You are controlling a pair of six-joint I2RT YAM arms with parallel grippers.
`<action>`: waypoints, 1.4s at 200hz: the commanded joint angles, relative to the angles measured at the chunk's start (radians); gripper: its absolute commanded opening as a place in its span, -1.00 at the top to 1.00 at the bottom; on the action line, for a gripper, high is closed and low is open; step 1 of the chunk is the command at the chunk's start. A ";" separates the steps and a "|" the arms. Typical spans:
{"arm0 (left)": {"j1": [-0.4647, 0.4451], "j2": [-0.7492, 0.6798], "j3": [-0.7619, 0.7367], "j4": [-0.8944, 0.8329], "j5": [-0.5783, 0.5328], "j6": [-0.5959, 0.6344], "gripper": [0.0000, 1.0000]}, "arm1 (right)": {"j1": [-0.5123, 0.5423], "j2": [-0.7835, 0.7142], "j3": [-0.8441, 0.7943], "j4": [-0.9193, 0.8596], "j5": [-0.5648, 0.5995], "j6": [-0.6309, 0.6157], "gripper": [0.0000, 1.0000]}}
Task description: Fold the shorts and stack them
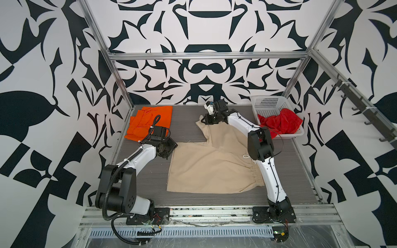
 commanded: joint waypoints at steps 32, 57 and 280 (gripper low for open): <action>0.004 -0.010 0.028 -0.037 -0.046 0.019 -0.09 | 0.108 -0.252 -0.319 0.365 0.089 -0.286 1.00; 0.004 -0.027 0.025 -0.033 -0.062 0.022 -0.10 | 0.170 -0.189 -0.282 0.214 0.096 -0.376 0.92; -0.058 0.593 0.456 0.263 0.184 0.076 0.32 | -0.101 -0.437 -0.700 -0.035 0.285 0.104 -0.12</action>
